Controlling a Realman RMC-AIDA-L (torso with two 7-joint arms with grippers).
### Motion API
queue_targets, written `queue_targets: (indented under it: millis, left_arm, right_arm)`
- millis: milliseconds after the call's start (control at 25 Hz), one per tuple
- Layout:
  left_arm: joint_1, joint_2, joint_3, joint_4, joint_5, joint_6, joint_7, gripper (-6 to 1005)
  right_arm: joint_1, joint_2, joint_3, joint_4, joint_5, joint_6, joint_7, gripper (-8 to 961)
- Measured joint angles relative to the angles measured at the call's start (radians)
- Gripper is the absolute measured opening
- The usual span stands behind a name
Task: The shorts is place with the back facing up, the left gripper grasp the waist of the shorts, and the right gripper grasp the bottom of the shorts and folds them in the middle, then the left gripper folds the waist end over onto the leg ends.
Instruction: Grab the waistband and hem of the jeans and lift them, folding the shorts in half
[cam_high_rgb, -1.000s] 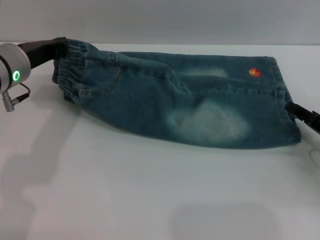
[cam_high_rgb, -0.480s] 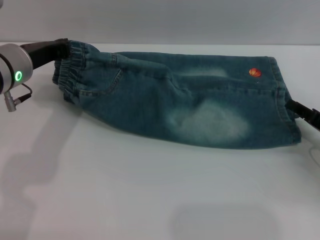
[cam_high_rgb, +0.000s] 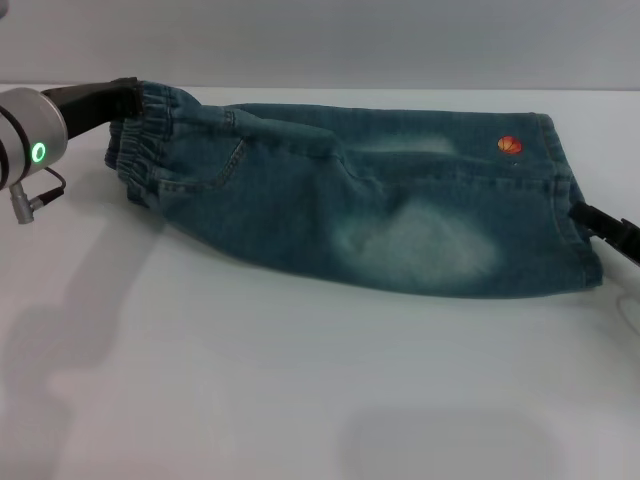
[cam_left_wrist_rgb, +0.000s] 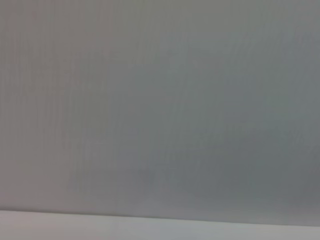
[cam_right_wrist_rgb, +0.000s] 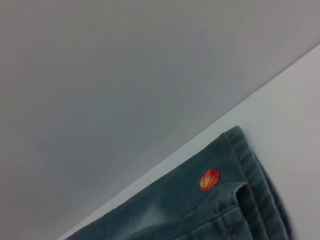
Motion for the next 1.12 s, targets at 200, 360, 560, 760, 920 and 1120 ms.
queue_targets:
  millis: [200,360,560,760,920,1120]
  left_arm:
    - [0.0,0.0,0.0,0.001,0.0,0.0,0.0,50]
    - [0.0,0.0,0.0,0.002,0.0,0.001,0.0,50]
    - [0.0,0.0,0.0,0.002,0.0,0.0,0.0,51]
    - [0.0,0.0,0.001,0.002,0.0,0.001,0.0,51]
    - [-0.001,0.0,0.002,0.002,0.0,-0.001,0.0,51]
    - [-0.001,0.0,0.002,0.002,0.0,-0.004,0.0,52]
  right_arm:
    - [0.016,0.0,-0.001,-0.017,0.0,-0.002,0.0,488]
    - [0.027,0.0,-0.019,-0.024,0.0,-0.003,0.0,488]
    - [0.037,0.001,-0.025,-0.028,0.0,-0.003,0.0,488]
    - [0.041,0.002,-0.025,-0.027,0.0,0.0,0.0,488]
    - [0.037,0.002,-0.025,-0.021,0.0,0.001,0.0,488]
    - [0.02,0.0,-0.025,-0.018,0.001,-0.002,0.0,487]
